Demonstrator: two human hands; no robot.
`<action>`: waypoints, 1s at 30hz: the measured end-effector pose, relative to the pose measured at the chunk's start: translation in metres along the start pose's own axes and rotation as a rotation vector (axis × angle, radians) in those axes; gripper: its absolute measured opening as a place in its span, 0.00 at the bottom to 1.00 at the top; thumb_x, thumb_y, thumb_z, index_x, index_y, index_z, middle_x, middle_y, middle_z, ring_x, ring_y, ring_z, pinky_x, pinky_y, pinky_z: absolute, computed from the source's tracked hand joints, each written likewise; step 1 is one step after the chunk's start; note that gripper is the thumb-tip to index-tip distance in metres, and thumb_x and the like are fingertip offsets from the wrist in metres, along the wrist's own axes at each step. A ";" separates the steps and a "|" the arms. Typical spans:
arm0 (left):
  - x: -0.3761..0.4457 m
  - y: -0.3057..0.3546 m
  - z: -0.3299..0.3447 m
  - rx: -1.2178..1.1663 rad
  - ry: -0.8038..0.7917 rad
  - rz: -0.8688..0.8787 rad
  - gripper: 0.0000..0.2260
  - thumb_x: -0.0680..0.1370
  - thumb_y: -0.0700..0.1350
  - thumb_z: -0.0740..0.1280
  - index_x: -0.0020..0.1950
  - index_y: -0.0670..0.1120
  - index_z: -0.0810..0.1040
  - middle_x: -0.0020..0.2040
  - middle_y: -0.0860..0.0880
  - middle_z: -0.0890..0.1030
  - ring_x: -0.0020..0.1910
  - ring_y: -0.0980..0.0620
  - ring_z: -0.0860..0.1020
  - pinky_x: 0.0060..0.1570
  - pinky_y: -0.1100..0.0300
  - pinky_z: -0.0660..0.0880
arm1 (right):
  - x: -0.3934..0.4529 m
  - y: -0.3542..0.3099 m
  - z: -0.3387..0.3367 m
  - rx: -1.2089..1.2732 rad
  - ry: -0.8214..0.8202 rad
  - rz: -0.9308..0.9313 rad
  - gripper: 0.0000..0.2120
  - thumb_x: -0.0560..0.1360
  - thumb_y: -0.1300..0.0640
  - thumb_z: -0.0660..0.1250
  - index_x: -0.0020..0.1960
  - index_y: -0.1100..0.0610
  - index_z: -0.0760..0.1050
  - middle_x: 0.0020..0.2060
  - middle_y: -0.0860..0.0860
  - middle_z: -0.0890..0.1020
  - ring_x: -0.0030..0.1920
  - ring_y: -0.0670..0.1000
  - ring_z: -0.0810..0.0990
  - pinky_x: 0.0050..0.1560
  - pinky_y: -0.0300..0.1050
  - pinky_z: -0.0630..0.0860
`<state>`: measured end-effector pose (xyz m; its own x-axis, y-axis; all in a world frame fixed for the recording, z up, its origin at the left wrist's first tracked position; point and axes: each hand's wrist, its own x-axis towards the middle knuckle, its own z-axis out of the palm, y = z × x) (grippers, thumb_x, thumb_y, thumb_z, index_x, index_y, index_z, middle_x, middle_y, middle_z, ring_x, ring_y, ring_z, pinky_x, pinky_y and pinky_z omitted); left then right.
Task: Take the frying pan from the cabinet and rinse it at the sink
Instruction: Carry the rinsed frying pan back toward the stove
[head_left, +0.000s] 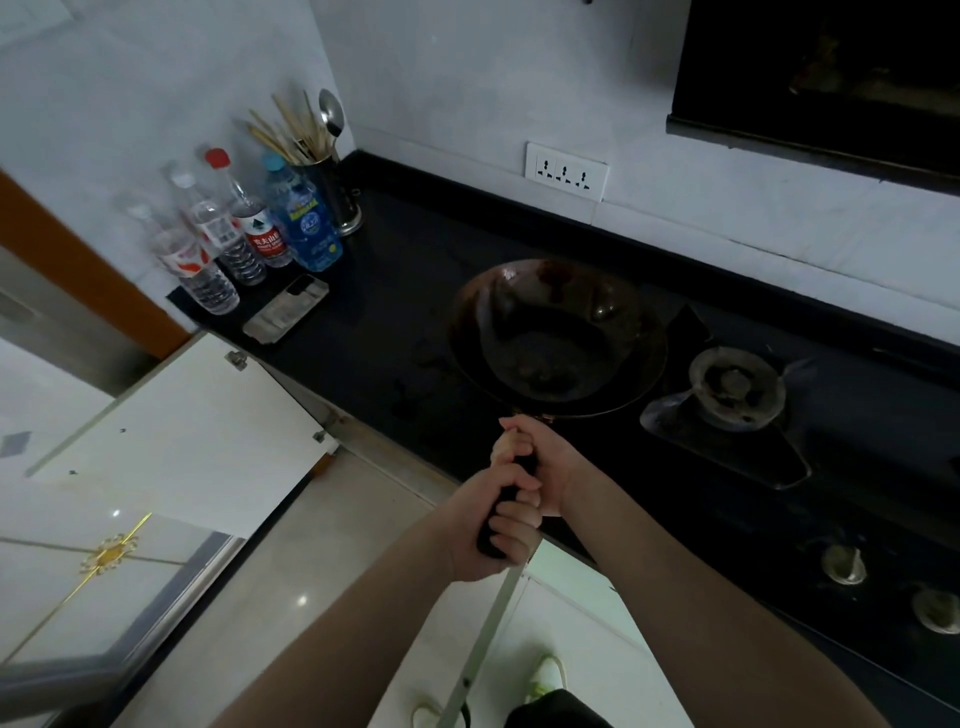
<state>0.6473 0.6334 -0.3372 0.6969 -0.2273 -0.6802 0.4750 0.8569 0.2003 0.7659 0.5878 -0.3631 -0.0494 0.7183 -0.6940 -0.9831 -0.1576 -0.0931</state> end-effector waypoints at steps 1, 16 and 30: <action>0.001 0.003 -0.001 0.013 0.015 -0.001 0.12 0.74 0.43 0.64 0.32 0.48 0.66 0.22 0.55 0.62 0.17 0.59 0.60 0.17 0.69 0.55 | 0.002 -0.003 -0.001 0.010 0.011 0.002 0.21 0.77 0.55 0.63 0.27 0.52 0.62 0.20 0.46 0.66 0.24 0.46 0.71 0.34 0.36 0.70; 0.008 0.024 -0.022 0.291 0.471 0.233 0.17 0.79 0.56 0.65 0.53 0.41 0.72 0.33 0.47 0.74 0.24 0.55 0.67 0.21 0.66 0.61 | 0.045 -0.021 0.009 -0.169 0.152 -0.052 0.25 0.78 0.52 0.62 0.23 0.54 0.63 0.20 0.46 0.67 0.23 0.49 0.72 0.39 0.42 0.69; -0.005 0.053 -0.027 0.469 0.582 0.254 0.17 0.78 0.58 0.65 0.46 0.43 0.74 0.33 0.49 0.73 0.24 0.58 0.65 0.19 0.69 0.59 | 0.034 -0.029 0.005 -0.430 0.176 -0.150 0.23 0.79 0.43 0.60 0.60 0.62 0.74 0.50 0.55 0.81 0.52 0.53 0.80 0.53 0.46 0.76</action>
<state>0.6545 0.6924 -0.3428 0.4829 0.3384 -0.8077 0.6062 0.5365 0.5871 0.7921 0.6207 -0.3806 0.1547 0.6346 -0.7572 -0.8131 -0.3536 -0.4624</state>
